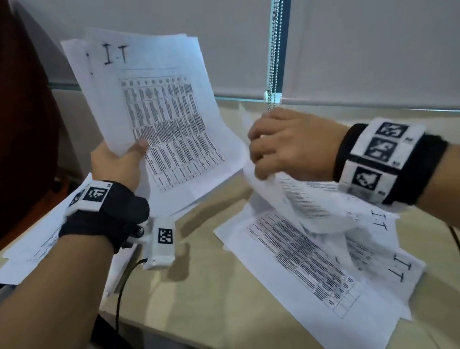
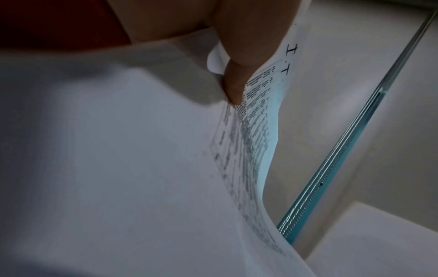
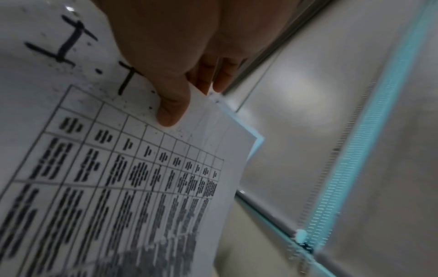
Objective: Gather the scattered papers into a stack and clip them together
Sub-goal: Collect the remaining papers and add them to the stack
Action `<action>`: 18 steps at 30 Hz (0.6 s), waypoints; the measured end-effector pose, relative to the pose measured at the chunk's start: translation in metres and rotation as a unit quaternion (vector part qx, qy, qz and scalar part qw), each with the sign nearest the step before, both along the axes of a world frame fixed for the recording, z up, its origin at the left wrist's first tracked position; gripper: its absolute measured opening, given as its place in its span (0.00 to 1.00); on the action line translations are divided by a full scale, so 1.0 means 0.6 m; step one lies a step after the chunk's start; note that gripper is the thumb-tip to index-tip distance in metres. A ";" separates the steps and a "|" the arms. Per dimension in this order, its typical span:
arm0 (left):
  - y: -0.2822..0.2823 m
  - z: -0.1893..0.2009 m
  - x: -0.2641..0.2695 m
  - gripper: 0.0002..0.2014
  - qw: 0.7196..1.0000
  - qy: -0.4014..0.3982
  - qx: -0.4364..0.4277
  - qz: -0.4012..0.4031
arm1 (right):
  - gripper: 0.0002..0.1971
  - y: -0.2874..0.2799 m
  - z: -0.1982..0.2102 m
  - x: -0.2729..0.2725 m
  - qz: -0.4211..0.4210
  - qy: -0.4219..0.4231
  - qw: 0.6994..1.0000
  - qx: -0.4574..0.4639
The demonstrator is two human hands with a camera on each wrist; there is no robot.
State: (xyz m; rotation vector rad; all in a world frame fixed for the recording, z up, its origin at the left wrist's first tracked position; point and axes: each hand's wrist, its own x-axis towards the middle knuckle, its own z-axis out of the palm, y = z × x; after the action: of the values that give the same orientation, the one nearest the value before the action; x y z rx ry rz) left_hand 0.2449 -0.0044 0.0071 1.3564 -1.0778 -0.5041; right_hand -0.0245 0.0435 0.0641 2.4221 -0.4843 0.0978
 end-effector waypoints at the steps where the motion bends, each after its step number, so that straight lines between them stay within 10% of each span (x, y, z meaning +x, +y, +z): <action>1: -0.002 0.009 -0.001 0.19 1.000 -0.002 -0.006 -0.001 | 0.12 -0.002 0.022 -0.021 -0.019 -0.026 0.999 -0.002; 12: 0.013 0.052 -0.115 0.05 0.981 -0.016 0.009 -0.193 | 0.20 0.011 0.204 -0.152 -0.402 -0.288 0.864 0.089; 18: 0.055 0.079 -0.200 0.04 0.952 0.037 -0.018 -0.304 | 0.23 0.041 0.253 -0.151 -0.422 -0.370 0.824 0.071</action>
State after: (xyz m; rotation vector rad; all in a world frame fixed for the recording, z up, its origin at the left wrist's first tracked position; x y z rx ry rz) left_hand 0.1252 0.0285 0.0547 0.9445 -1.4358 -0.9708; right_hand -0.1149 0.0681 0.2160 1.9919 -1.9164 0.6361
